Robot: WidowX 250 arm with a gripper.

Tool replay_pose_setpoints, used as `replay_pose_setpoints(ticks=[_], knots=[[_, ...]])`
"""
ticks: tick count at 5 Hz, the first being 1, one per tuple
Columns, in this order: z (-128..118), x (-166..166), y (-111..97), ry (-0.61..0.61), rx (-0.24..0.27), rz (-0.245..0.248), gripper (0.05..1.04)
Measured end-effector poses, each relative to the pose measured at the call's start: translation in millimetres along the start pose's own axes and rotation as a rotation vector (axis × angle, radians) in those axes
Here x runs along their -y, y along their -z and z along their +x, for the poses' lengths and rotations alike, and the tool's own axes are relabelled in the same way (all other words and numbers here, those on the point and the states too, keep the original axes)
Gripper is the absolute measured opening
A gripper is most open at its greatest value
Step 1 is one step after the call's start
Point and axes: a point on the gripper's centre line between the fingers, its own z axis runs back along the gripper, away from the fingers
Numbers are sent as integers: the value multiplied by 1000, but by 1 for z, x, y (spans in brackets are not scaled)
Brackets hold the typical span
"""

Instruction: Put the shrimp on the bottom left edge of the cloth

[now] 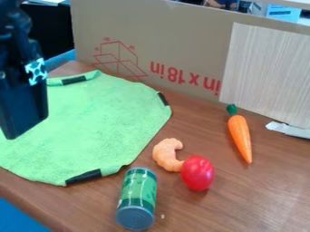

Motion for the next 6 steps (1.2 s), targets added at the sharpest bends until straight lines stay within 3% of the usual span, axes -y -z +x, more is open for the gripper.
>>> replay_pose_setpoints(ticks=[1, 3, 4, 5, 6], knots=[[-1, 0, 2, -6, -4, -3, 1001], [36, 12, 35, -108, 24, -49, 1001], [62, 12, 52, -209, 72, -35, 1001], [85, 17, 68, -284, 163, -10, 1001], [114, 13, 92, -370, 213, 35, 1001]])
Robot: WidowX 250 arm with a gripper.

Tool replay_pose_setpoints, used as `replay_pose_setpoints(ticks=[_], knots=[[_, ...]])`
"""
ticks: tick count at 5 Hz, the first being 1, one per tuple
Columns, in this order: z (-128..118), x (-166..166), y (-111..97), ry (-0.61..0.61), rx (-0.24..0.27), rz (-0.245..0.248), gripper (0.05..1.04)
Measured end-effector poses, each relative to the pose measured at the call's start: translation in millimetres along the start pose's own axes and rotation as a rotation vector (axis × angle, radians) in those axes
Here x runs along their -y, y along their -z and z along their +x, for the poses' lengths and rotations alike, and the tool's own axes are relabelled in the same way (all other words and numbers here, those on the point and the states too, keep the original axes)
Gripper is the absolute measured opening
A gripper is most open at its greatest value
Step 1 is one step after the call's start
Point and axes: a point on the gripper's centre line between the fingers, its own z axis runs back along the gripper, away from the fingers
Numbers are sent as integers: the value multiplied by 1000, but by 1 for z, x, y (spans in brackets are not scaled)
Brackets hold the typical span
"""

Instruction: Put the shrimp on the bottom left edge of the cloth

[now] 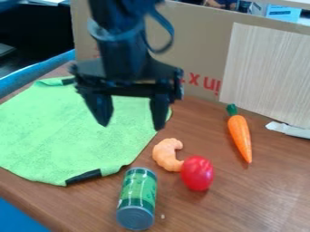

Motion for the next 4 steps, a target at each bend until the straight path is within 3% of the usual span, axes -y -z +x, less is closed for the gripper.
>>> replay_pose_setpoints(ticks=[1, 4], knots=[[17, 4, 22, -74, 58, 29, 1001], [37, 16, 85, -205, 87, 87, 1001]])
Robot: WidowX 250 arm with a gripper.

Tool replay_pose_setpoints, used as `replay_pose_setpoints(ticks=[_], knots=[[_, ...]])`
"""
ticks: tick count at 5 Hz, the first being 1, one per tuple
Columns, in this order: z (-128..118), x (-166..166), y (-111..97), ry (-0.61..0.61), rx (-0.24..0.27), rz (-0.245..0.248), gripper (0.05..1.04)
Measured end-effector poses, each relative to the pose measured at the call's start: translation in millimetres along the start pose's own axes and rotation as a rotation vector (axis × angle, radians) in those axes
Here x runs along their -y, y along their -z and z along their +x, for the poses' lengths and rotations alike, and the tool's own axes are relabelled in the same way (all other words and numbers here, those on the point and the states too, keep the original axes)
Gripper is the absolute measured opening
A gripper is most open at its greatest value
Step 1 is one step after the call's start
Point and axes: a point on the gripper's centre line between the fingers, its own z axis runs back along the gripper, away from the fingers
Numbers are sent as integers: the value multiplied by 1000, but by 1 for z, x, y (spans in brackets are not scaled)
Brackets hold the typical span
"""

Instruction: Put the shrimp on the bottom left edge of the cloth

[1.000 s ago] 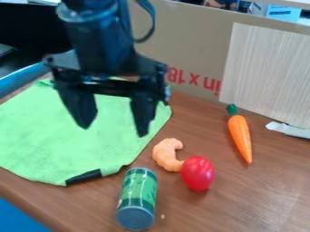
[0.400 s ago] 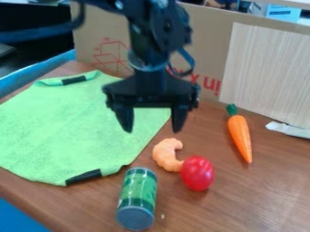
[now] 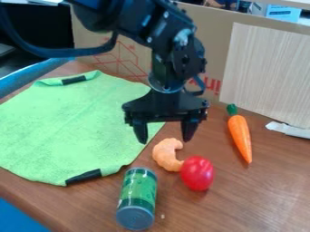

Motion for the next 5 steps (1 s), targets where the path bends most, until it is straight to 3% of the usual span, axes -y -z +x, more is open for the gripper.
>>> replay_pose_setpoints(ticks=[2, 5], knots=[[7, -2, 19, -40, 29, 20, 1001], [5, -7, 51, -57, 11, 90, 1001]])
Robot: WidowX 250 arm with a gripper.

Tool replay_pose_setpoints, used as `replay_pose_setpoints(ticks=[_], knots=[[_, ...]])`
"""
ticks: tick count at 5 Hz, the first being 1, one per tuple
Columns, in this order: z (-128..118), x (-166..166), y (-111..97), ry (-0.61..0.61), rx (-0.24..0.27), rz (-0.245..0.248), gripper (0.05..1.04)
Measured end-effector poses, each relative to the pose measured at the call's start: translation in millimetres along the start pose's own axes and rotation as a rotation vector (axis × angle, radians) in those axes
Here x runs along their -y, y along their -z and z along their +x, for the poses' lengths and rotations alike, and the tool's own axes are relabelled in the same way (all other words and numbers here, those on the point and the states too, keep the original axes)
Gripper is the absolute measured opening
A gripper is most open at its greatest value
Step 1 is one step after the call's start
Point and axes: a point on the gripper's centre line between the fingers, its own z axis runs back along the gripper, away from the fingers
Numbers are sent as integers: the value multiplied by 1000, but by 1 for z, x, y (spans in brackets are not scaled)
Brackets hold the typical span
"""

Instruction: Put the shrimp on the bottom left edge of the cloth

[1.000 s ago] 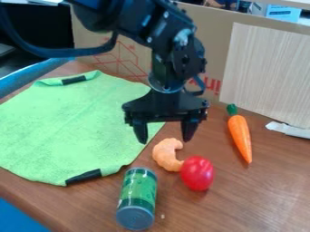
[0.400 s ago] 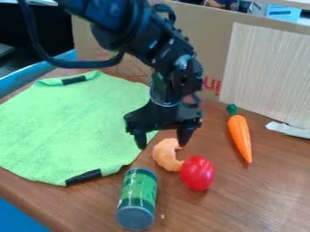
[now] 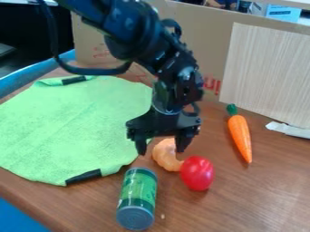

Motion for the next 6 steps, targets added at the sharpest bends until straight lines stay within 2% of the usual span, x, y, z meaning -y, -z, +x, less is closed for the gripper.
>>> replay_pose_setpoints(ticks=[3, 4, 5, 6], knots=[[-1, 3, 15, -34, 44, 28, 1001], [-2, 3, 17, -54, 47, 32, 954], [-1, 4, 17, -77, 52, 22, 686], [0, 3, 18, -88, 41, 17, 640]])
